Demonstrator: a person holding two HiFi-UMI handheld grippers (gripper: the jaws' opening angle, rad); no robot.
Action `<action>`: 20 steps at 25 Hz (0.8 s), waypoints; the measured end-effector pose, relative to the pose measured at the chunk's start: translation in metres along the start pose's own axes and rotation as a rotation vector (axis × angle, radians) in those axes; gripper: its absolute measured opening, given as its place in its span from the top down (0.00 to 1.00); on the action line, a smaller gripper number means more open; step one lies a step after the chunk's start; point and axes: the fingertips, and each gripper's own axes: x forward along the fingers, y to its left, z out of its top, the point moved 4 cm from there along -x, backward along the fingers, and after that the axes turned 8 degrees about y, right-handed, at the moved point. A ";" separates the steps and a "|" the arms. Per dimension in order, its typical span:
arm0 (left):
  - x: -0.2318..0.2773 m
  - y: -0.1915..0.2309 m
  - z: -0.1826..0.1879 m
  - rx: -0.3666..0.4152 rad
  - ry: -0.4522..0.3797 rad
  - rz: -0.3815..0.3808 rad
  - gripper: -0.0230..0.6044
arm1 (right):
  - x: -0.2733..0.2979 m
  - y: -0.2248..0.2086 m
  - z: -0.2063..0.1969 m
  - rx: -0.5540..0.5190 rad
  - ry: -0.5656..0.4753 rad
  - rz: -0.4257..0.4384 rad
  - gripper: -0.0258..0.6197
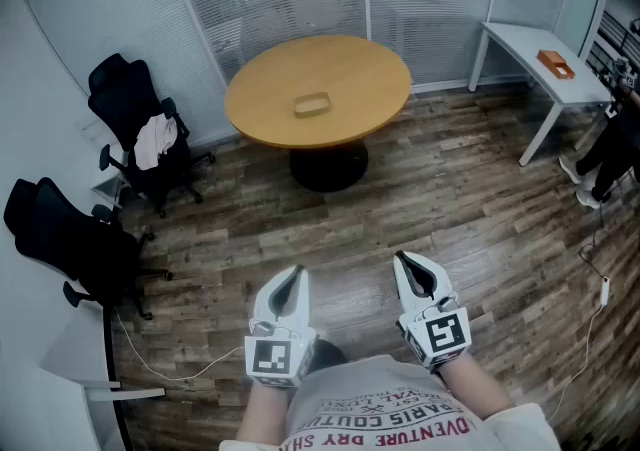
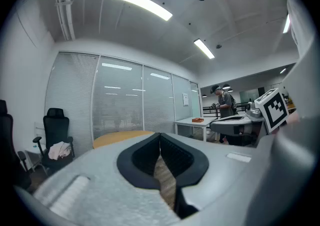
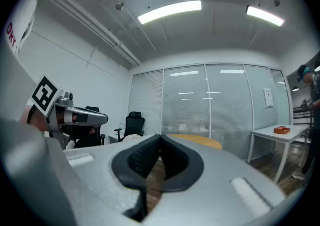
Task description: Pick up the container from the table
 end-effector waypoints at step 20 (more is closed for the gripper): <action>-0.014 -0.003 -0.017 -0.024 0.011 0.007 0.95 | -0.008 0.016 -0.022 0.064 0.014 0.013 0.96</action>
